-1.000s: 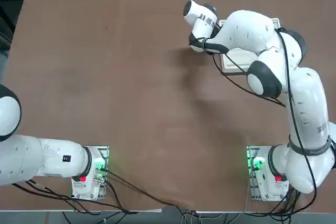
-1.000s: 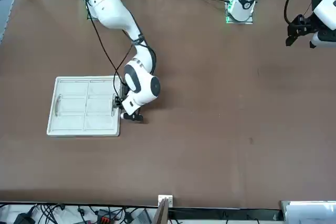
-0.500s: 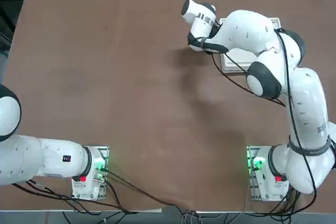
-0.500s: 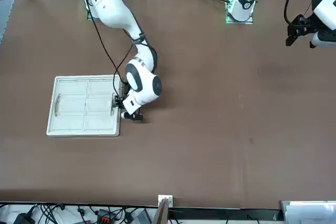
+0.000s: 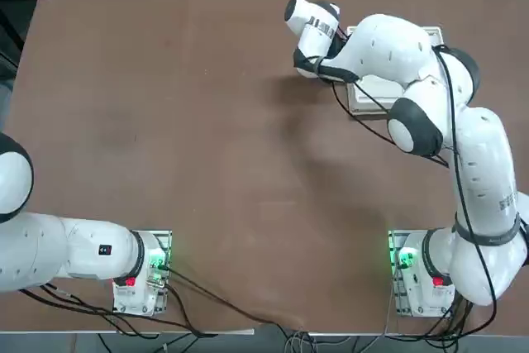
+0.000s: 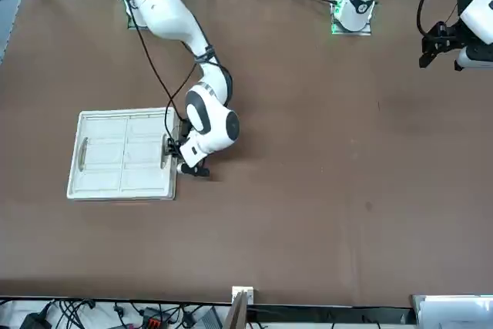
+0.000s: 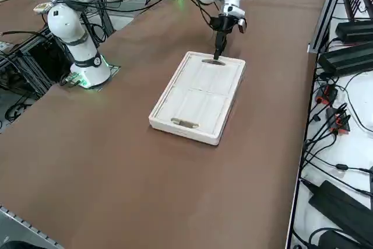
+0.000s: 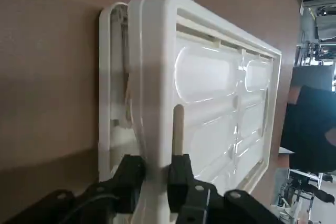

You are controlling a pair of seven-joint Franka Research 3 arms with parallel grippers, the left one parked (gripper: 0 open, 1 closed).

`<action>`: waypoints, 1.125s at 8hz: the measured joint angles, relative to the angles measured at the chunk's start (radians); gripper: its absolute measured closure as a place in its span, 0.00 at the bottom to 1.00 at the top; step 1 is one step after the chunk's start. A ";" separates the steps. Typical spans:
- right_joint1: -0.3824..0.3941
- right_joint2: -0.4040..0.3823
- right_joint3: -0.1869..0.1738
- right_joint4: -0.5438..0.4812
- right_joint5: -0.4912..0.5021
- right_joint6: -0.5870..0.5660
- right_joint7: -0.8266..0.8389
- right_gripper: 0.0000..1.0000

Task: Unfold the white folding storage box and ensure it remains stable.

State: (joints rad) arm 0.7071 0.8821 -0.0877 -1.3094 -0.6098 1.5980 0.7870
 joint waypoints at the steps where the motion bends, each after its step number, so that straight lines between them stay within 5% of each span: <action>1: 0.008 0.000 0.000 0.006 -0.016 -0.021 0.000 0.71; 9: 0.034 -0.001 0.000 0.039 -0.095 -0.114 0.000 0.71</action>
State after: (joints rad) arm 0.7412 0.8813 -0.0874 -1.2702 -0.7047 1.4837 0.7870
